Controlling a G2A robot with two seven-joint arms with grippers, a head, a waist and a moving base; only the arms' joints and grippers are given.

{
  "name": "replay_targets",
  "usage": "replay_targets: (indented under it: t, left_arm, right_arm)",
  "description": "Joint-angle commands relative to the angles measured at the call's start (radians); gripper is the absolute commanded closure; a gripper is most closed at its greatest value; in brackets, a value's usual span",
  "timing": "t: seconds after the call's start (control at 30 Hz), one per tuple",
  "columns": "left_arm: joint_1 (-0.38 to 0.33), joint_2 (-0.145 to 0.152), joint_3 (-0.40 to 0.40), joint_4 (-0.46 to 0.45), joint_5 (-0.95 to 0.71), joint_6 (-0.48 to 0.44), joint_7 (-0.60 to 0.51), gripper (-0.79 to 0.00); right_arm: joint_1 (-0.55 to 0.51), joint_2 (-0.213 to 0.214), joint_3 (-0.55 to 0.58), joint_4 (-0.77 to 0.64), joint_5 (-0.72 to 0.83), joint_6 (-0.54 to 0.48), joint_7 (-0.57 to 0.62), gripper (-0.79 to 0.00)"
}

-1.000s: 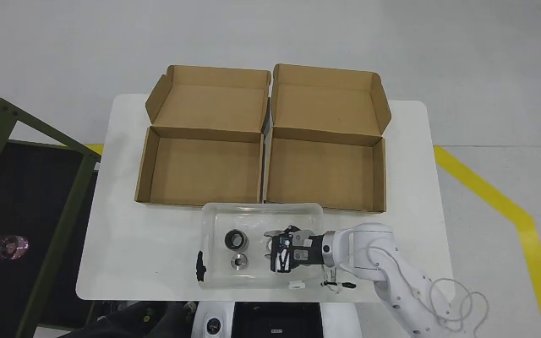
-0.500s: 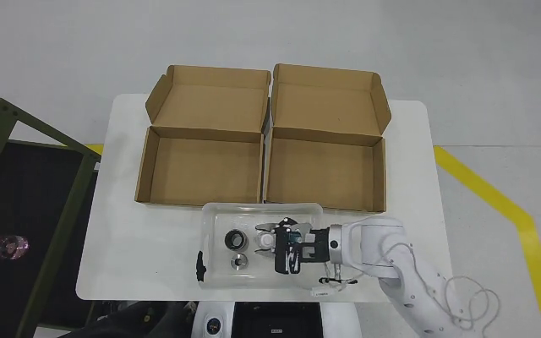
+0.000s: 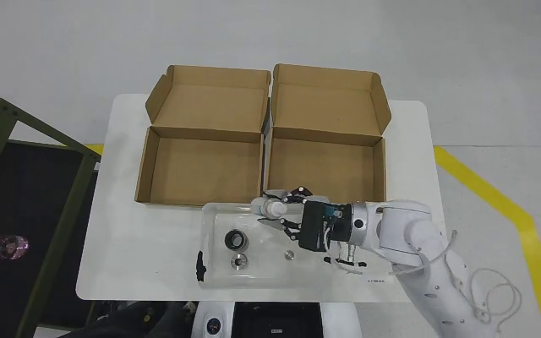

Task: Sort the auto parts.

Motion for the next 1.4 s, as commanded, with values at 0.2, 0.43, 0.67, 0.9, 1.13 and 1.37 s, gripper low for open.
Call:
replay_targets:
  t: [0.2,0.43,0.67,0.9,1.13,1.37]
  left_arm:
    - [0.000,0.000,0.000,0.000,0.000,0.000,0.000,-0.785]
    - [0.000,0.000,0.000,0.000,0.000,0.000,0.000,-0.785]
    - [0.000,0.000,0.000,0.000,0.000,0.000,0.000,-0.785]
    - [0.000,0.000,0.000,0.000,0.000,0.000,0.000,-0.785]
    - [0.000,0.000,0.000,0.000,0.000,0.000,0.000,-0.785]
    - [0.000,0.000,0.000,0.000,0.000,0.000,0.000,-0.785]
  right_arm:
    - [0.017,0.004,0.049,0.022,0.019,0.038,-0.047,0.000]
    - [0.042,0.005,0.078,0.090,0.051,0.083,-0.060,0.000]
    - [0.094,-0.001,0.057,0.184,0.060,0.132,-0.041,0.000]
    - [0.174,-0.013,0.006,0.324,0.058,0.195,0.017,0.000]
    - [0.260,-0.029,-0.053,0.454,0.082,0.216,0.043,0.000]
    - [0.327,-0.048,-0.116,0.552,0.091,0.239,0.049,0.000]
